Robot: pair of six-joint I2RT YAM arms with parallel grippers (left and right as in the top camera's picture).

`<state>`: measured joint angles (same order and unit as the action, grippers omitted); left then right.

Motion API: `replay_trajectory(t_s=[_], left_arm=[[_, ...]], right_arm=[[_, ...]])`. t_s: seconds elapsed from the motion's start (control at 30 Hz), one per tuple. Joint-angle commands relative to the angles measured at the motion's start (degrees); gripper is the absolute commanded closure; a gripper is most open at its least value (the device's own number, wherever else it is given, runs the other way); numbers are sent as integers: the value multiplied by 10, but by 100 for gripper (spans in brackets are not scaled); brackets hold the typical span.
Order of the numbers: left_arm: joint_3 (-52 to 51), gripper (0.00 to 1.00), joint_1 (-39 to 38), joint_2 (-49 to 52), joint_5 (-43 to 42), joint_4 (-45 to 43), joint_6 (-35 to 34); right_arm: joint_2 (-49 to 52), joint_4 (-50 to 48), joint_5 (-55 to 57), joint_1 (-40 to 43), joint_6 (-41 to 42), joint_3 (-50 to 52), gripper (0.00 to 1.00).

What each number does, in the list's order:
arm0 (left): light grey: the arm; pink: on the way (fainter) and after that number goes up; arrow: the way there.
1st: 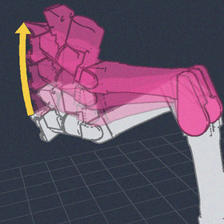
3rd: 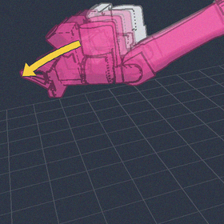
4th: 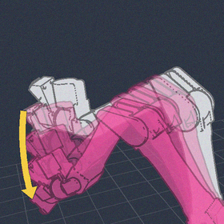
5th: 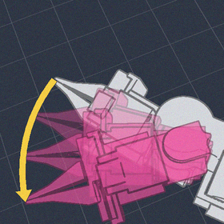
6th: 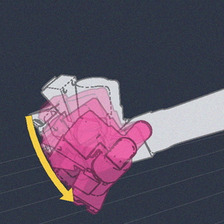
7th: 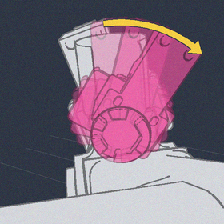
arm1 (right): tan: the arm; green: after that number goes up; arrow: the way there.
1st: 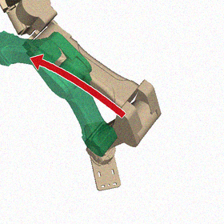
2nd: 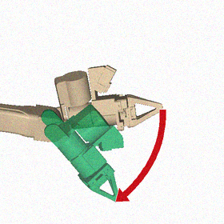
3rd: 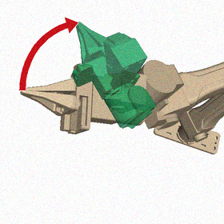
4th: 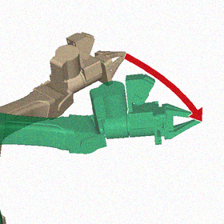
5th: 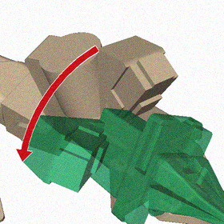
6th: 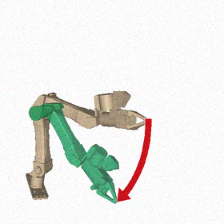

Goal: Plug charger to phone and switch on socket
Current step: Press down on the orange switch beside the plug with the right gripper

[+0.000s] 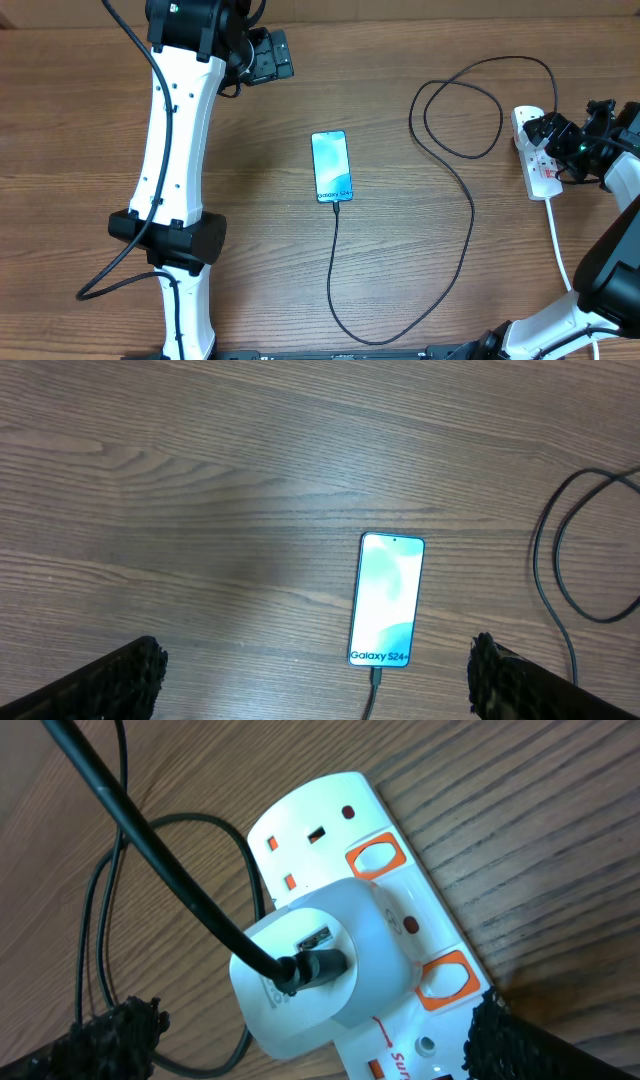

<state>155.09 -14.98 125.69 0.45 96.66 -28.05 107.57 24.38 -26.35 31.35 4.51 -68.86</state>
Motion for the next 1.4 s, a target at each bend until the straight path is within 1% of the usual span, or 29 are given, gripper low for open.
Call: replay_trajectory(t_s=[0.0,0.3,0.53,0.8,0.87,1.07,1.37], left_arm=[[2,0,0,-1,0,1,11],[2,0,0,-1,0,1,11],[2,0,0,-1,0,1,11],[2,0,0,-1,0,1,11],[2,0,0,-1,0,1,11],[2,0,0,-1,0,1,11],[2,0,0,-1,0,1,11]], right_arm=[[1,-8,30,-2,-1,3,0],[17,-40,31,-2,-5,3,0],[70,-67,-20,-2,-5,2,0],[72,-67,-19,-2,-5,1,0],[72,-58,-15,-2,-13,-5,0],[72,11,31,-2,-29,-53,0],[64,19,32,-2,-37,-63,0]])
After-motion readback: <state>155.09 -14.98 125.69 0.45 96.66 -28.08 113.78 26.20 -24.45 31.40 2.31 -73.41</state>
